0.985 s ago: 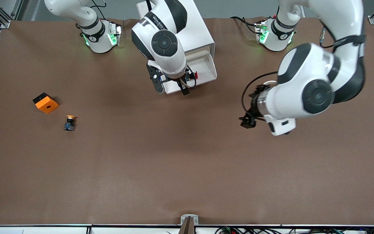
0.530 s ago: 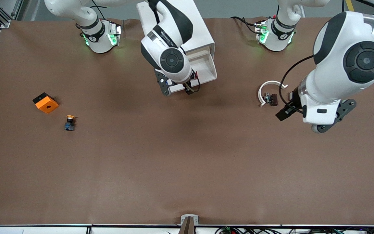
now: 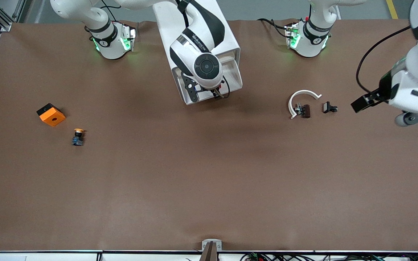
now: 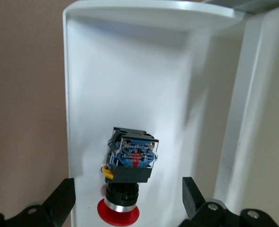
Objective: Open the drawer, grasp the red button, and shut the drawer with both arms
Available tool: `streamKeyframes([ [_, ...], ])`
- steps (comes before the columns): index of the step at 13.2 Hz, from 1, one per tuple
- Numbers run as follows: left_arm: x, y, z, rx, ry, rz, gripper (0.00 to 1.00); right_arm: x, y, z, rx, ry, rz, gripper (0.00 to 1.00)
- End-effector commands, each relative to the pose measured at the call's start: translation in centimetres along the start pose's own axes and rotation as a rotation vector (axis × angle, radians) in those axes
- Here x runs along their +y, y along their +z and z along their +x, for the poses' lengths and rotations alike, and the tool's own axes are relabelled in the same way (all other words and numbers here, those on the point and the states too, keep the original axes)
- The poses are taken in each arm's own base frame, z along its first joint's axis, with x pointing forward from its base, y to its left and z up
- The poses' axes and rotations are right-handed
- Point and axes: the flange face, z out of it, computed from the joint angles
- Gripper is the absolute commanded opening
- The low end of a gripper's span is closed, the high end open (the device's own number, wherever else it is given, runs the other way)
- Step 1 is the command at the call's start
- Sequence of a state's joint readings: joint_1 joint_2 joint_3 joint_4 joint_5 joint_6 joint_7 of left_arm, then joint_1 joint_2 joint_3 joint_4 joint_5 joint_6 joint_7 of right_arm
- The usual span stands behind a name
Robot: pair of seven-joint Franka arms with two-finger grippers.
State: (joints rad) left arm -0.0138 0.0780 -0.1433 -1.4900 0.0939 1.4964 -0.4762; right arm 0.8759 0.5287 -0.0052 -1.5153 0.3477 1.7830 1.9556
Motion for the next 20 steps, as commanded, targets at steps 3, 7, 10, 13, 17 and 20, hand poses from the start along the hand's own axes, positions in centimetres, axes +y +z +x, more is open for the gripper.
streamKeyframes([
  [3,-2.8,0.3,-5.4,0.065,0.085,-0.032,1.0,-0.1,1.9,-0.5,0.004,0.016,-0.029,1.0],
  [7,-1.9,-0.7,-5.5,0.093,0.154,-0.035,1.0,-0.3,2.4,-0.6,0.012,0.002,-0.027,0.97],
  [10,-2.2,-2.0,-5.2,0.115,0.181,-0.047,1.0,-0.9,2.9,-0.2,0.013,-0.024,-0.035,0.25],
  [13,-2.6,-2.6,-4.8,0.125,0.181,-0.052,1.0,-1.0,2.9,0.0,0.015,-0.096,-0.037,0.01],
  [17,-1.8,-1.9,-4.5,0.104,0.182,-0.067,1.0,-1.2,1.9,-0.1,0.007,-0.096,-0.022,0.0],
  [20,-0.4,-0.5,-4.2,0.066,0.185,-0.095,1.0,-1.0,0.3,-0.5,0.004,-0.101,-0.017,0.0],
])
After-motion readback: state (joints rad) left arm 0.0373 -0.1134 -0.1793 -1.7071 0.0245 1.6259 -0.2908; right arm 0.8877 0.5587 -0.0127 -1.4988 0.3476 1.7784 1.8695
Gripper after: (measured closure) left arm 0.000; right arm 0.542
